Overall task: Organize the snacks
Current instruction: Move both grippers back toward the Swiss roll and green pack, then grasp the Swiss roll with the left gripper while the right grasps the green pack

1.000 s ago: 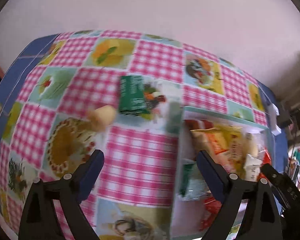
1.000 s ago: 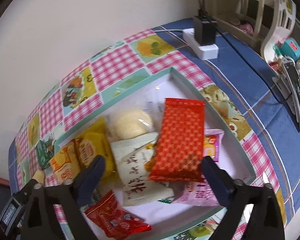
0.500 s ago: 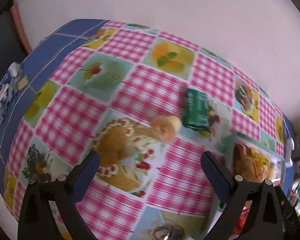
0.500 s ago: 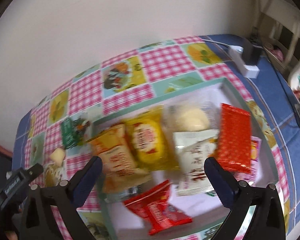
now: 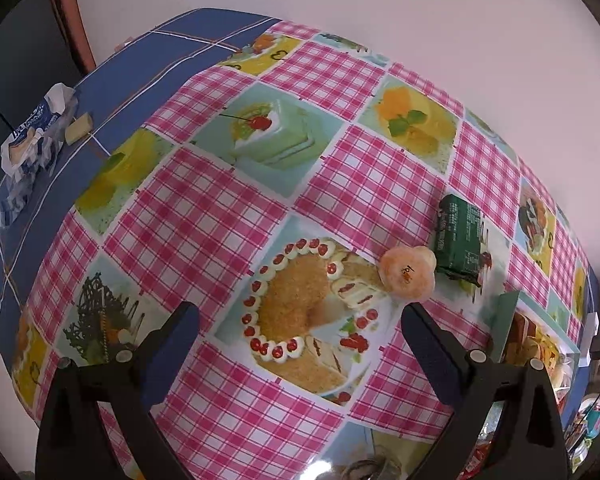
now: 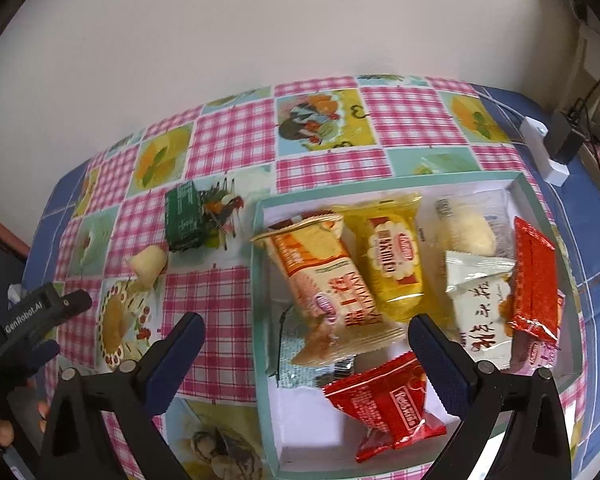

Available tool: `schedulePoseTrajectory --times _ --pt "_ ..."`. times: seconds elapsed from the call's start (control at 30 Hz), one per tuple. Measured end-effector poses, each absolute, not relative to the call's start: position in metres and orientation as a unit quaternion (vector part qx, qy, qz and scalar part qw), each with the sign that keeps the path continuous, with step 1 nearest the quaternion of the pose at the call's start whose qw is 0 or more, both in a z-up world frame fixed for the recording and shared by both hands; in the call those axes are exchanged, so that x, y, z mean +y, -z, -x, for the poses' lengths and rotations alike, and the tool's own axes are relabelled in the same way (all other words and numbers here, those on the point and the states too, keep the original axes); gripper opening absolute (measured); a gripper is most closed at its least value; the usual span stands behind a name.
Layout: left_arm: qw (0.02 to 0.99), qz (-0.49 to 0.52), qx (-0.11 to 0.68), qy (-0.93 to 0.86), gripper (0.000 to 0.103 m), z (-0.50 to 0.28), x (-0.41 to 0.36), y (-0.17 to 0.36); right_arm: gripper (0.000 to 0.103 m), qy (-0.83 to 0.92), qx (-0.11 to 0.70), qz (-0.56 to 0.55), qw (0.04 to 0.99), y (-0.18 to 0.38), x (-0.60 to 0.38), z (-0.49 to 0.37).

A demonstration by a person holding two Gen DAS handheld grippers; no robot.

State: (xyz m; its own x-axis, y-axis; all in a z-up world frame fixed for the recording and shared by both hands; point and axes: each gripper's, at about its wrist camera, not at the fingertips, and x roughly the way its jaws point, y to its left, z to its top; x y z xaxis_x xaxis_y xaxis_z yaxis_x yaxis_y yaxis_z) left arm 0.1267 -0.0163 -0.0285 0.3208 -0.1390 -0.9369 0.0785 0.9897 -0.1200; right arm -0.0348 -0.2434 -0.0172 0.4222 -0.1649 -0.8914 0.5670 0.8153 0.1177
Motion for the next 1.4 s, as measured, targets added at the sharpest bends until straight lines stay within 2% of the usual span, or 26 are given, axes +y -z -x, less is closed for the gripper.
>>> schedulePoseTrajectory --times 0.43,0.97,1.13,1.2,1.23,1.4 --pt "0.795 0.059 0.596 0.098 0.1 -0.145 -0.024 0.038 0.103 0.215 0.474 -0.206 0.829 0.013 -0.244 0.017" --pt "0.787 0.036 0.586 0.19 0.1 -0.161 -0.069 0.059 0.103 0.164 0.467 -0.219 0.841 0.014 -0.24 -0.047" --pt "0.78 0.029 0.592 0.198 0.089 -0.163 -0.078 0.074 0.102 0.154 0.477 -0.223 0.836 0.026 -0.241 -0.055" --pt "0.781 0.029 0.592 0.198 0.073 -0.165 -0.08 0.078 0.102 0.154 0.479 -0.219 0.836 0.027 -0.242 -0.059" --pt "0.784 0.026 0.588 0.197 0.073 -0.166 -0.081 0.077 0.101 0.152 0.48 -0.215 0.837 0.028 -0.242 -0.061" --pt "0.783 0.043 0.584 0.211 0.057 -0.171 -0.082 0.077 0.096 0.14 0.485 -0.206 0.838 0.031 -0.239 -0.075"
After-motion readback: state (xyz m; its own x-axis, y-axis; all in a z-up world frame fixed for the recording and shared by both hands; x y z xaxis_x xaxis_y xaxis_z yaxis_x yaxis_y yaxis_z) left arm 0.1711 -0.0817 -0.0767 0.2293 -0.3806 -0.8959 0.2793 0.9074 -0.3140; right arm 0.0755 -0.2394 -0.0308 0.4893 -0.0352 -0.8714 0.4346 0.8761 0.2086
